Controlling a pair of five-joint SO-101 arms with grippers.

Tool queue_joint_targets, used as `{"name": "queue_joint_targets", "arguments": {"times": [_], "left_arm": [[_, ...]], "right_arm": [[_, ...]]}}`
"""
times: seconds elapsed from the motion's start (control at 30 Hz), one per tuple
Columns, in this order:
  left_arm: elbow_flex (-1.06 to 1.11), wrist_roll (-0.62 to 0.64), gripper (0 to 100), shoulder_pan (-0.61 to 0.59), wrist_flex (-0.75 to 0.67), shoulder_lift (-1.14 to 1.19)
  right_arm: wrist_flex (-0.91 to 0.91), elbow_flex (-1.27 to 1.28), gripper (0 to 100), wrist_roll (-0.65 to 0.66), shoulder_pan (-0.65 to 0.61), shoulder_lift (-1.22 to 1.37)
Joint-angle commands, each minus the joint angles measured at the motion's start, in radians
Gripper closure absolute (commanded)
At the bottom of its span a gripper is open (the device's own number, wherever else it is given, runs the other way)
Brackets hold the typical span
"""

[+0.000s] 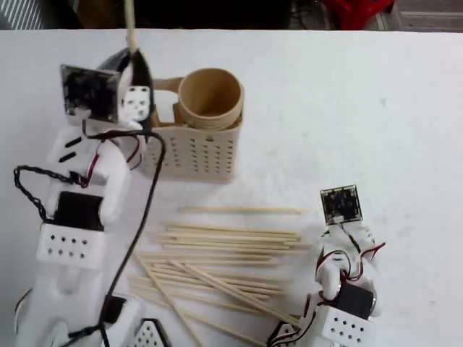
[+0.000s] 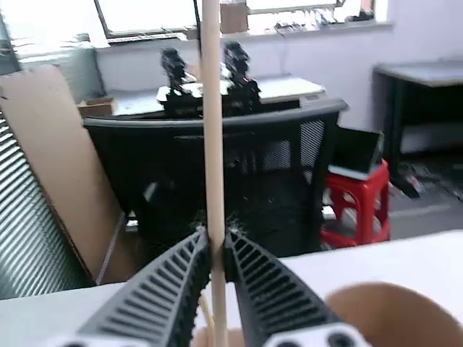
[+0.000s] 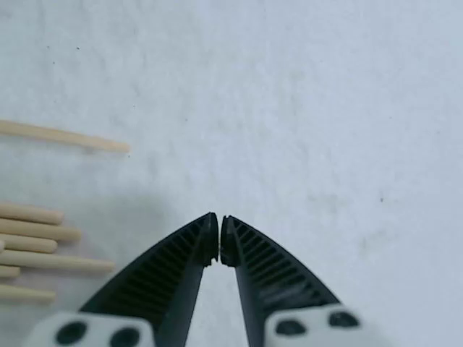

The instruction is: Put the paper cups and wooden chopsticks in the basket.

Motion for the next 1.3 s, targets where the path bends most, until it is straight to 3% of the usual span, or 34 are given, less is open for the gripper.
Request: {"name": "queue_joint_targets", "arguments": {"times": [0.0,0.4,0.57,0.73,0.9,1.03,1.2,1.27], "left_arm": [[0.077,0.023,97,-0.038,-0.16,-0.01],[0.155,0.023,97,-0.044,-0.13,-0.015],[0.155,0.023,90,-0.045,-0.121,-0.019],[0.127,0.023,93,-0.045,-0.094,-0.021],[-0.026,0.023,93,-0.038,0.112,-0.021],[-0.183,0.012,93,0.01,0.373,-0.021],[-0.356,-0.19,93,0.203,0.738,-0.019],[-0.408,-0.218,94,0.28,0.848,-0.013]], "right_arm": [[0.007,0.006,97.4,0.005,0.007,-0.01],[0.007,0.006,97.4,0.005,0.007,-0.01],[0.007,0.006,97.4,0.005,0.007,-0.01],[0.007,0.006,97.4,0.005,0.007,-0.01],[0.007,0.006,97.4,0.005,0.007,-0.01],[0.007,0.006,97.4,0.005,0.007,-0.01],[0.007,0.006,97.4,0.005,0.007,-0.01],[0.007,0.006,97.4,0.005,0.007,-0.01]]}}
